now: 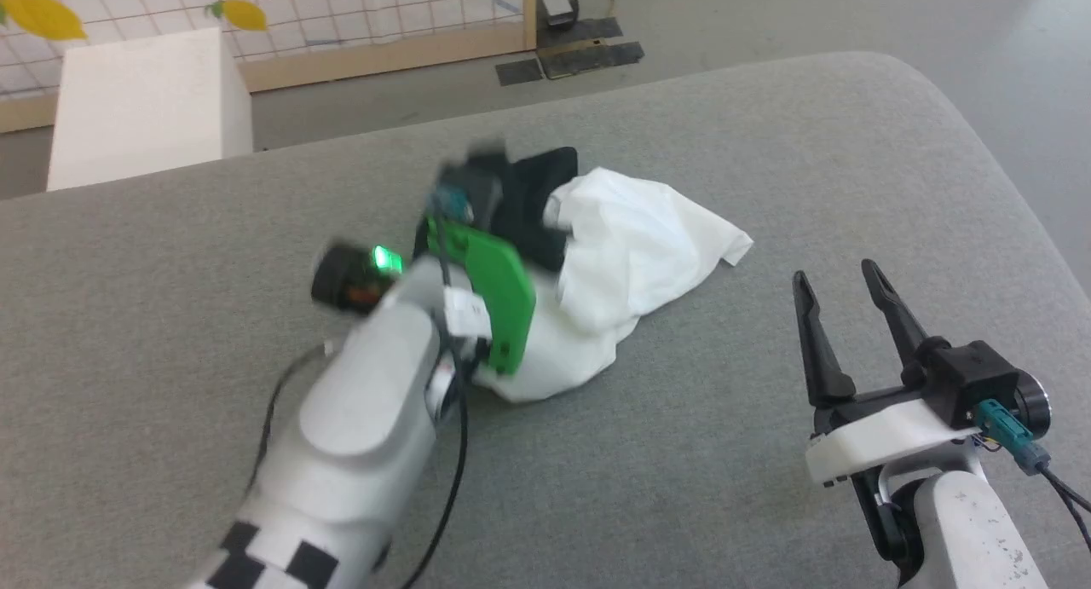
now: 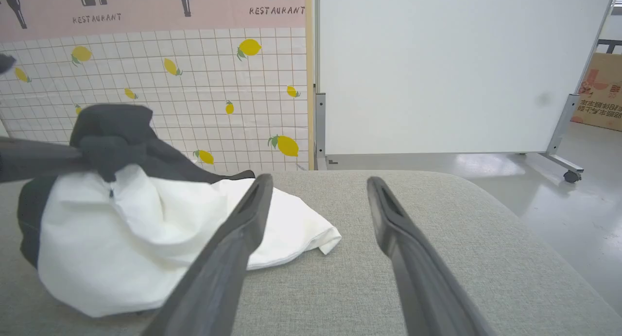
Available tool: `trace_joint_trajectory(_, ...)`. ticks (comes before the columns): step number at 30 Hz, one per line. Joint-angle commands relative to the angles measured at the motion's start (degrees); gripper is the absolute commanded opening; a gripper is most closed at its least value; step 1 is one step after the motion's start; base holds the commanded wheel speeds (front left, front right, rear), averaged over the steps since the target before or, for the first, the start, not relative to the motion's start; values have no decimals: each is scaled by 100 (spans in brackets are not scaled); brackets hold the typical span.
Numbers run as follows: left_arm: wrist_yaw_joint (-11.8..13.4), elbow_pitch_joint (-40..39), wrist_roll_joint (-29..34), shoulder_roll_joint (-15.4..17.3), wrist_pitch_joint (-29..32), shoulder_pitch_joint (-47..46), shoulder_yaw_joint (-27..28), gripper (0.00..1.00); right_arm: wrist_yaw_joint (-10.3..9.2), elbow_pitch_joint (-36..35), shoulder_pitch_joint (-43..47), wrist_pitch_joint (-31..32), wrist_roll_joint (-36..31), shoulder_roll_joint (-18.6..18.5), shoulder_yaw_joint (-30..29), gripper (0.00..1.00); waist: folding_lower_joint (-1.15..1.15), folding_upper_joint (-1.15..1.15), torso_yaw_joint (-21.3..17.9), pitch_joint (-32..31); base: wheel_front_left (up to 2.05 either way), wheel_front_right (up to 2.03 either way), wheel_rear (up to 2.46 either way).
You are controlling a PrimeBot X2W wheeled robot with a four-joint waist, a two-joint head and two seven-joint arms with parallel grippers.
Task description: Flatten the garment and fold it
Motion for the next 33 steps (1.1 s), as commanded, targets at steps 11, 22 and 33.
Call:
trace_joint_trajectory(11, -456, 891, -712, -136, 1414, 728, -292, 100, -10, -25, 75, 35, 5, 2, 4, 100, 0, 0, 137, 32, 0, 0, 0)
trace_joint_trajectory(22, -161, -1114, -625, 358, -1283, 1182, 427, 100, -10, -151, 201, 145, -63, 2, 11, 100, 0, 0, 557, -309, 0, 0, 0)
trace_joint_trajectory(33, 650, -2462, -229, 1090, -3041, 2732, 1397, 100, -10, -371, 383, 289, -134, 2, -20, 100, 0, 0, 810, -476, 0, 0, 0)
